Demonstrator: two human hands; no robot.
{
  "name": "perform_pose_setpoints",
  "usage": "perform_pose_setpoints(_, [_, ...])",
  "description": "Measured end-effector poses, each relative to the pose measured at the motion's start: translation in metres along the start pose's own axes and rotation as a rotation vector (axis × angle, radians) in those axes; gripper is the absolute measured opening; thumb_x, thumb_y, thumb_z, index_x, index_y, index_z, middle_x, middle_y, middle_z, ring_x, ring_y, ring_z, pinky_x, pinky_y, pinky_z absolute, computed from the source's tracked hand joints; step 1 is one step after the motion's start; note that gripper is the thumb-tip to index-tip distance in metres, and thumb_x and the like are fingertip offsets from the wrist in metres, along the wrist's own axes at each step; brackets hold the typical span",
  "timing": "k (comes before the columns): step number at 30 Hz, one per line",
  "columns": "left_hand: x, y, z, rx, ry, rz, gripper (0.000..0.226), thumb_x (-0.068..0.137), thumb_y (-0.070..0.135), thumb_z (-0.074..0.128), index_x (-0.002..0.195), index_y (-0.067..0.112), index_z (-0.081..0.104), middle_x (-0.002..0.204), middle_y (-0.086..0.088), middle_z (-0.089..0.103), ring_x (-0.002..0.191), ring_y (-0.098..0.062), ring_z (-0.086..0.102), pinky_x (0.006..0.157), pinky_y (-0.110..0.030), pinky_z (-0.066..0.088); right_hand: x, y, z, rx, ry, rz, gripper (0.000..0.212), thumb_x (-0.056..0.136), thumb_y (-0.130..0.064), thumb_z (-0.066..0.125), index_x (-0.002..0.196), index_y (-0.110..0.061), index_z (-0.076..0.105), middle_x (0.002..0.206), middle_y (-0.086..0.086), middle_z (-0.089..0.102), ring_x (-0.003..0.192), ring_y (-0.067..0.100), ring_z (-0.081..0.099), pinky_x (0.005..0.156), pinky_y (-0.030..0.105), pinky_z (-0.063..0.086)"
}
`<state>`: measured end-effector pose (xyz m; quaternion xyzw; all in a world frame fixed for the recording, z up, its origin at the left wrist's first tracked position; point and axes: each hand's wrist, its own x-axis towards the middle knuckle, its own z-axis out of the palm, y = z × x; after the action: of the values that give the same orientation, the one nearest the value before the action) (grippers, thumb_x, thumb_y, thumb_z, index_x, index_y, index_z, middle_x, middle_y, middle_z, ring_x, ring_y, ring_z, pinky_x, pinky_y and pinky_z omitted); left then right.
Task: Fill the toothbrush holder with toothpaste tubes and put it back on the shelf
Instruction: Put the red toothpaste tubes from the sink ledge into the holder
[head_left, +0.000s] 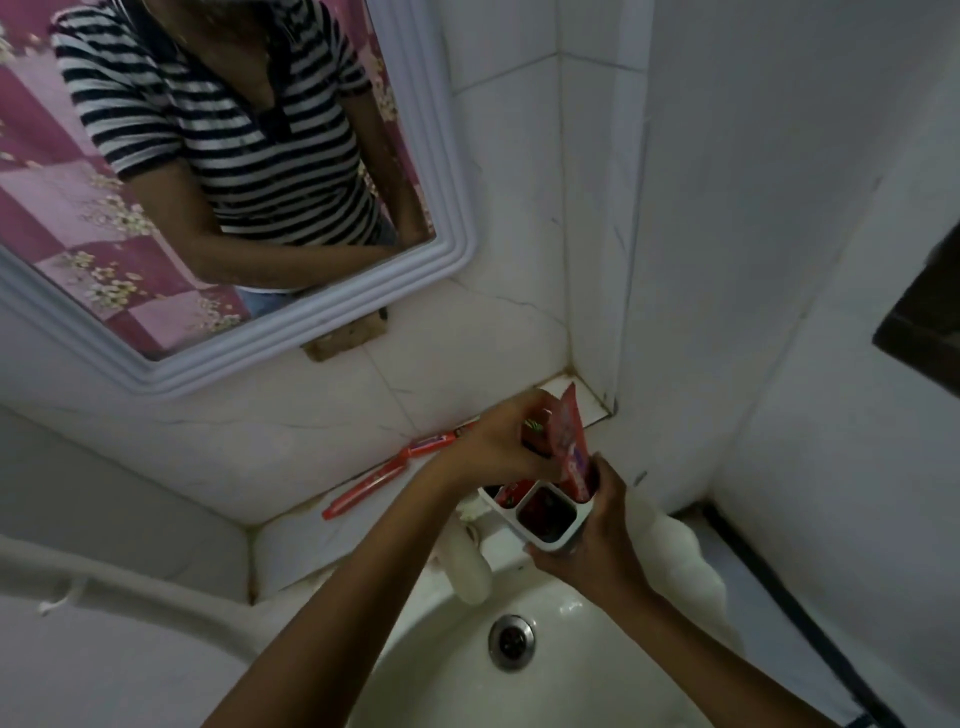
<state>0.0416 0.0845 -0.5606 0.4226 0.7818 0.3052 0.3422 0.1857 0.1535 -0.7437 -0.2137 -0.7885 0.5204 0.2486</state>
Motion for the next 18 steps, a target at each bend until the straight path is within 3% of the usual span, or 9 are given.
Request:
perform_pose_setpoints(3, [-0.006, -0.007, -0.015, -0.081, -0.042, -0.056, 0.052, 0.072, 0.012, 0.082, 0.118, 0.019, 0.059, 0.115, -0.008, 0.066, 0.096, -0.022, 0.069, 0.084, -0.039, 0.06, -0.003, 0.002, 0.001, -0.042, 0.007, -0.07, 0.132, 0.056, -0.043, 0.095, 0.155, -0.014, 0.013, 0.15, 0.004, 0.031, 0.136, 0.021, 0.049, 0.104, 0.032, 0.055])
perform_pose_setpoints(8, [-0.001, -0.011, -0.014, -0.08, 0.0, 0.001, 0.032, 0.077, 0.028, 0.079, 0.104, 0.014, 0.068, 0.1, -0.005, 0.074, 0.092, -0.02, 0.072, 0.086, -0.039, 0.059, -0.002, -0.004, 0.002, 0.012, 0.02, -0.066, 0.133, 0.056, -0.045, 0.093, 0.157, -0.026, 0.008, 0.15, 0.002, 0.03, 0.137, 0.017, 0.046, 0.105, 0.014, 0.046])
perform_pose_setpoints(10, [0.006, -0.014, -0.017, -0.041, 0.005, 0.018, 0.025, 0.08, 0.026, 0.077, 0.1, 0.012, 0.07, 0.098, -0.004, 0.076, 0.09, -0.018, 0.072, 0.084, -0.036, 0.059, -0.002, -0.004, 0.002, 0.01, 0.016, -0.075, 0.135, 0.056, -0.043, 0.094, 0.156, -0.035, 0.004, 0.151, 0.001, 0.029, 0.138, 0.017, 0.046, 0.105, 0.013, 0.046])
perform_pose_setpoints(14, [0.028, -0.055, -0.04, 0.082, 0.255, -0.06, 0.013, 0.085, 0.013, 0.067, 0.097, 0.017, 0.072, 0.1, -0.01, 0.074, 0.08, -0.017, 0.067, 0.074, -0.029, 0.053, -0.003, -0.004, 0.001, 0.041, 0.025, -0.082, 0.134, 0.054, -0.05, 0.091, 0.153, -0.048, 0.0, 0.145, -0.023, 0.025, 0.135, 0.016, 0.047, 0.103, 0.007, 0.043])
perform_pose_setpoints(16, [0.04, -0.095, -0.045, 0.257, 0.348, -0.184, 0.023, 0.082, 0.02, 0.071, 0.105, 0.018, 0.071, 0.107, -0.006, 0.072, 0.089, -0.019, 0.066, 0.082, -0.03, 0.052, -0.004, -0.002, 0.001, 0.06, 0.028, -0.083, 0.133, 0.054, -0.053, 0.09, 0.153, -0.047, 0.001, 0.147, -0.036, 0.017, 0.135, 0.016, 0.047, 0.103, 0.006, 0.042])
perform_pose_setpoints(18, [0.048, -0.133, -0.042, 0.453, 0.259, -0.295, 0.034, 0.083, 0.024, 0.067, 0.117, 0.022, 0.066, 0.121, -0.004, 0.068, 0.109, -0.024, 0.063, 0.094, -0.033, 0.049, -0.004, 0.0, 0.002, 0.063, 0.022, -0.084, 0.134, 0.054, -0.052, 0.09, 0.154, -0.044, 0.002, 0.15, -0.037, 0.013, 0.137, 0.015, 0.047, 0.103, 0.009, 0.044])
